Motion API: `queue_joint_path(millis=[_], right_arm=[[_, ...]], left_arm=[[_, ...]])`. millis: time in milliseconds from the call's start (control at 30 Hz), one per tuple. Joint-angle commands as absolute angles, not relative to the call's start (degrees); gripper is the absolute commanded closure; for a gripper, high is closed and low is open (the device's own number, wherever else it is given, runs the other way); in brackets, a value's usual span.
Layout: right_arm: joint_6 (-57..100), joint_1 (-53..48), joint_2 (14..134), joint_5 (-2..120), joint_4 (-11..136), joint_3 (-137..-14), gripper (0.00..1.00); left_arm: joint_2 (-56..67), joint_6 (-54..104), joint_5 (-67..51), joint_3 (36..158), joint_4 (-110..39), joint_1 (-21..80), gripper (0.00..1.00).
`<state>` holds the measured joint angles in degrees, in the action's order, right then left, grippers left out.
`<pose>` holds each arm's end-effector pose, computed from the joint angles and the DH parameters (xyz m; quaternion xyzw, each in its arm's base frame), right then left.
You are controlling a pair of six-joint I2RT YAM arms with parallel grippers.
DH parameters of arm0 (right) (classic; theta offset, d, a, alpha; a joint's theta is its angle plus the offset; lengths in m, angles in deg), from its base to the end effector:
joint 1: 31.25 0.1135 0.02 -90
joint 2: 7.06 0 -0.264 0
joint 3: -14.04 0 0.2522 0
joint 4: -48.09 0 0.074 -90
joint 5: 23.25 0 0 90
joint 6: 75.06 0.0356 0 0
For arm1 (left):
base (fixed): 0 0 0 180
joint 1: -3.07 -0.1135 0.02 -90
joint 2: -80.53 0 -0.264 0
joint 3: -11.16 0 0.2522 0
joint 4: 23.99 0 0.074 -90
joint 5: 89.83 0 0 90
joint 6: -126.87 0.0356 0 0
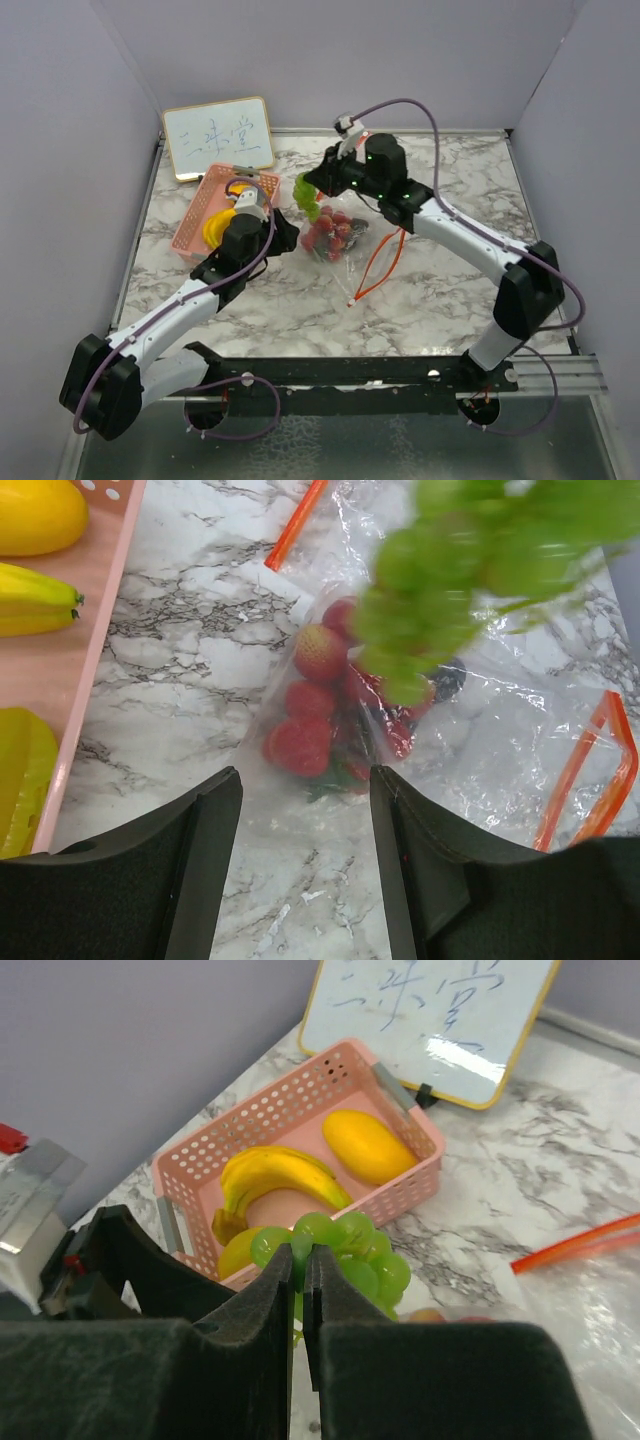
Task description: Open the zip-top bag and remove the fake food
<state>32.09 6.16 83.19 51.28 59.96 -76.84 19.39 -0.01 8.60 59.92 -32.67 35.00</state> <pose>0.2957 0.2381 0.3592 -0.2188 0.7390 0.3806 0.5111 0.2072 -0.1229 0.2514 -0.0771 0.8196 -0.2689 0.4999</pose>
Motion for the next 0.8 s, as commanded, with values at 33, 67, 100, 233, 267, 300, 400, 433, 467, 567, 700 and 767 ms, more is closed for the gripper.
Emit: queue_joint_path(millis=[33,67,100,233,267,300,400,433,467,567,700,767], right_arm=[[31.1,11.6,96.0,47.8,58.6,-88.5,0.98],[30.9,12.3,99.0,47.5,59.0,-90.7,0.98],[30.7,13.0,101.1,47.5,59.2,-93.0,0.98],[31.1,15.3,110.1,46.4,61.0,-102.9,0.98],[31.1,15.7,112.6,46.1,61.7,-105.7,0.98],[31.2,16.3,114.8,45.9,62.7,-108.3,0.98],[30.3,18.0,120.5,48.8,64.3,-113.3,0.98],[30.0,18.5,122.2,49.5,64.6,-114.7,0.98],[29.9,18.9,123.8,49.7,65.4,-116.3,0.97],[29.6,19.3,127.1,49.5,67.6,-119.9,0.76],[29.3,19.4,124.3,53.7,66.4,-117.2,0.50],[28.1,19.3,121.3,56.4,66.1,-115.8,0.47]], left_arm=[[23.1,-0.7,8.8,56.1,-33.0,34.6,0.43],[24.1,-1.1,8.9,54.8,-33.3,34.6,0.43],[25.6,-1.6,8.9,53.7,-33.6,34.6,0.43],[29.2,-1.0,10.6,52.1,-36.2,34.6,0.44],[29.5,-0.4,11.7,52.5,-37.4,34.6,0.43],[29.5,0.3,12.7,53.2,-38.4,34.5,0.43],[29.2,0.8,13.8,54.5,-39.3,34.5,0.42],[28.8,0.6,13.4,54.7,-39.1,34.5,0.42],[28.2,0.5,13.1,55.0,-38.8,34.5,0.42],[26.7,0.4,12.8,55.7,-38.6,34.4,0.42],[26.2,0.6,12.5,56.0,-37.7,34.4,0.42],[26.0,0.9,12.6,56.3,-37.7,34.4,0.42]])
